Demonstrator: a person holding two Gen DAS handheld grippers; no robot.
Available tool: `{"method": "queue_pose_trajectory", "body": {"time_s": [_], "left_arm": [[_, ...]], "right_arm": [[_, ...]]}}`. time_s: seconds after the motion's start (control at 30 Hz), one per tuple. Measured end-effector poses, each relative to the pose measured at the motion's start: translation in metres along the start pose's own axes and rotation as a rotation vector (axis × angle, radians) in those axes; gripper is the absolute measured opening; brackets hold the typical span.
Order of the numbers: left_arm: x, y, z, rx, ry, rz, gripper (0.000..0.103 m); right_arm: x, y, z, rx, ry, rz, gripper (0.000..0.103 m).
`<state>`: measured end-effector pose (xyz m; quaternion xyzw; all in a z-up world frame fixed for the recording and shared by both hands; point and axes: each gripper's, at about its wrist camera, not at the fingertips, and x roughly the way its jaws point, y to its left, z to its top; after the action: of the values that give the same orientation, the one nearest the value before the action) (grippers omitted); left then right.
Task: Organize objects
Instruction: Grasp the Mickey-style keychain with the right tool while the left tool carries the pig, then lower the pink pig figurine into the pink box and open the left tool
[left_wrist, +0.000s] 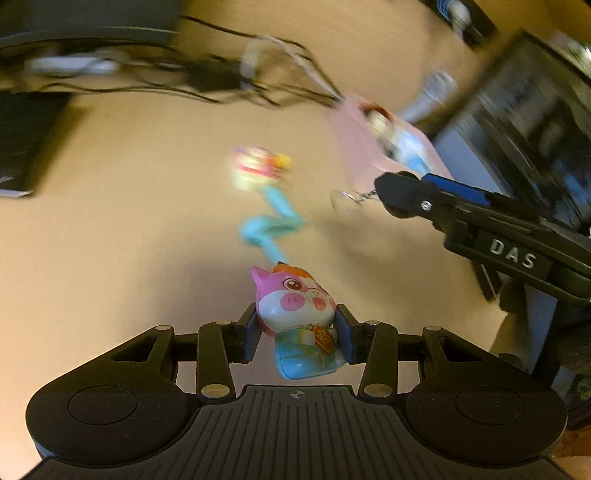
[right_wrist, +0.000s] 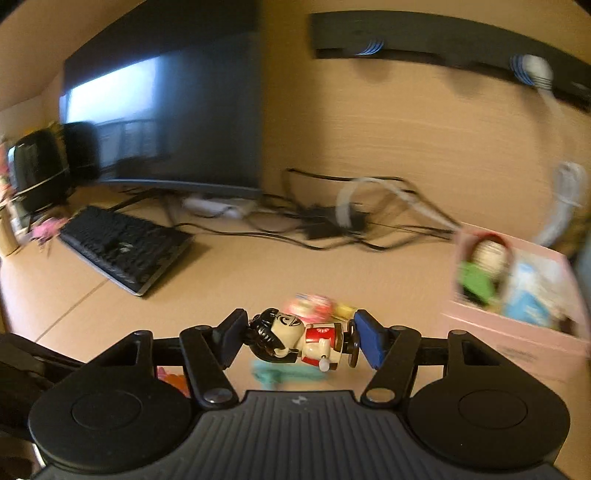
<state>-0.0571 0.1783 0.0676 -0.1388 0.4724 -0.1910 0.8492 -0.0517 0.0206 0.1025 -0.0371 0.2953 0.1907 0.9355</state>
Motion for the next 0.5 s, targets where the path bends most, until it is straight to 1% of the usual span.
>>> {"method": "queue_pose_trajectory", "body": {"time_s": [0.13,0.27,0.4,0.5], "left_arm": [[0.028,-0.034,0.007,0.093,0.068,-0.059,0.046],[0.053,-0.064,0.013,0.162,0.126,-0.094,0.046],[0.073,-0.093,0.036,0.194,0.139,-0.131,0.046],[0.083,-0.113,0.066,0.212,0.111,-0.158,0.046]], "right_arm": [[-0.028,-0.037,-0.018,0.062,0.036,-0.094,0.064],[-0.05,-0.07,-0.04,0.124,0.077,-0.182,0.064],[-0.071,-0.097,-0.055,0.194,0.077,-0.244,0.064],[-0.088,-0.118,-0.06,0.232,0.059,-0.279,0.064]]}}
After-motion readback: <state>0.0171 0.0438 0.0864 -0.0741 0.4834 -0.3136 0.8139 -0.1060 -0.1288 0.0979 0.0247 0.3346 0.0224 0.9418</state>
